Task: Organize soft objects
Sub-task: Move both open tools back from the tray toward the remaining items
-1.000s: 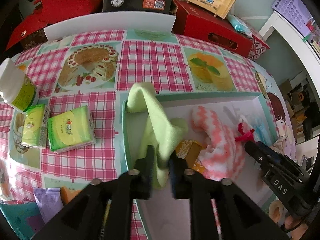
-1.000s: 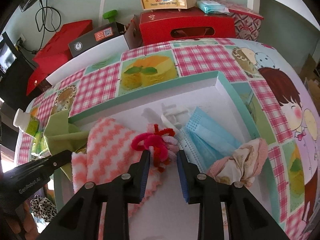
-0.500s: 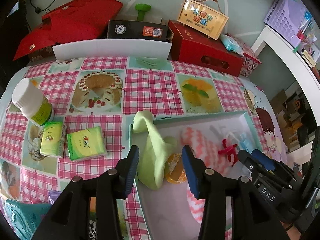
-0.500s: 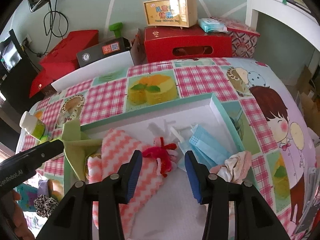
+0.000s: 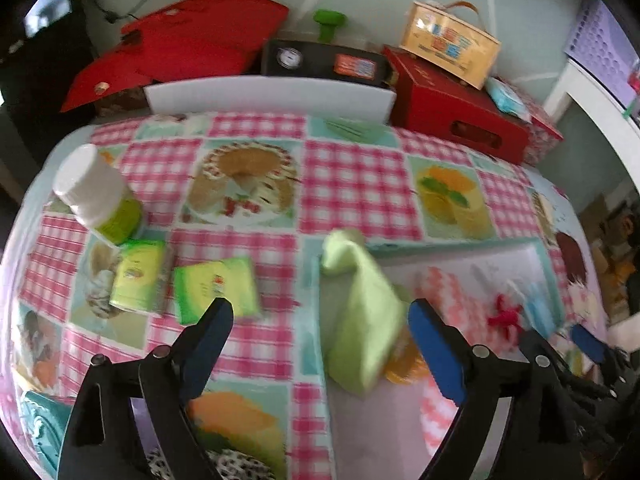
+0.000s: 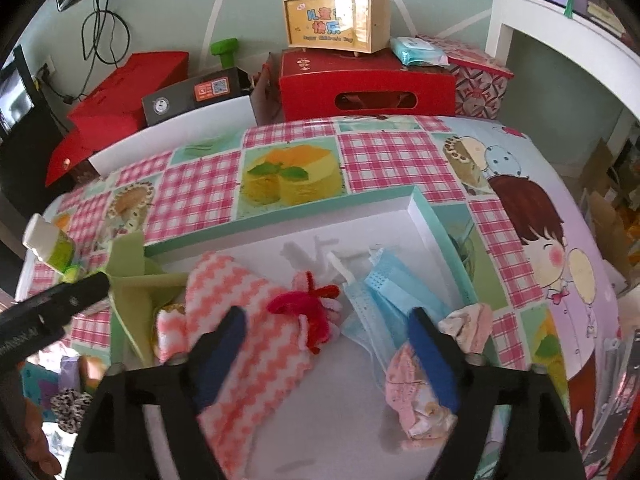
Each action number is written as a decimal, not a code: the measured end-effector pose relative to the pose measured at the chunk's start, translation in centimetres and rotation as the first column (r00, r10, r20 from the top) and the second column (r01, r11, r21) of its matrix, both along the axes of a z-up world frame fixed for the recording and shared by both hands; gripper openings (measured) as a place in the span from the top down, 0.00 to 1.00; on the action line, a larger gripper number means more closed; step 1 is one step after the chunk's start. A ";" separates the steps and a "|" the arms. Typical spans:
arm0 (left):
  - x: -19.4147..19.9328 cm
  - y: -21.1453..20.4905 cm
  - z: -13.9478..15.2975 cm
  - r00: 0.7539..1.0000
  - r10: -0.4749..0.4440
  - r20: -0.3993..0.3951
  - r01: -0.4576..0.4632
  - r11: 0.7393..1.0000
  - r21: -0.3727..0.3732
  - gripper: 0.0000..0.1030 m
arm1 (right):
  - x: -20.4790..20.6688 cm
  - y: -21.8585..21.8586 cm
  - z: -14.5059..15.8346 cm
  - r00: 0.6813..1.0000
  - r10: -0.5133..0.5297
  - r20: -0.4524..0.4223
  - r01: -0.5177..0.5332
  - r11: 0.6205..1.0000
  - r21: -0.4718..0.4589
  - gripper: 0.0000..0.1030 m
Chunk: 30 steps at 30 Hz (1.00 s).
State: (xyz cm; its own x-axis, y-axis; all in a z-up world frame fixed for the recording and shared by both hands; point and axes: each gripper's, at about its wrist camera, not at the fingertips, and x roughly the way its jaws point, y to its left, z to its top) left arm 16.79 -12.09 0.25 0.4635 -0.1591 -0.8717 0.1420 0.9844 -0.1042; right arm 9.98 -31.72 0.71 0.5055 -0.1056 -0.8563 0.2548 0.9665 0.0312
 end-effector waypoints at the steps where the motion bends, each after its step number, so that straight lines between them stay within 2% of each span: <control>1: 0.1 0.3 0.0 1.000 0.009 0.007 -0.009 1.000 0.005 0.13 | 0.0 0.1 0.0 1.000 0.003 0.001 -0.003 1.000 -0.014 0.00; 9: 0.5 1.3 -0.2 0.999 0.039 0.009 -0.039 0.999 0.002 0.13 | 0.1 0.5 0.2 1.000 0.022 0.013 -0.022 1.000 -0.006 0.00; 19: 0.3 1.5 0.4 1.000 0.030 0.000 -0.030 0.999 -0.011 0.13 | 0.0 0.5 0.7 0.999 0.016 0.037 -0.016 1.000 0.012 0.00; 27: -0.4 3.0 2.6 0.997 0.043 0.064 -0.045 0.999 0.024 0.13 | -0.1 1.0 2.0 0.995 0.015 0.102 -0.020 0.998 0.053 0.00; 30: -0.5 4.6 3.5 0.993 0.079 0.089 -0.083 0.996 0.033 0.13 | 0.1 1.8 2.1 0.994 0.038 0.107 -0.044 0.997 0.056 0.00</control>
State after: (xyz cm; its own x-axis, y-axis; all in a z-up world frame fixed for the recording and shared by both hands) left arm 16.25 -7.46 3.73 0.5480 -0.0867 -0.8319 0.0685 0.9959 -0.0587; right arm 10.06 -29.88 2.79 0.5966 -0.0349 -0.8018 0.2076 0.9718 0.1122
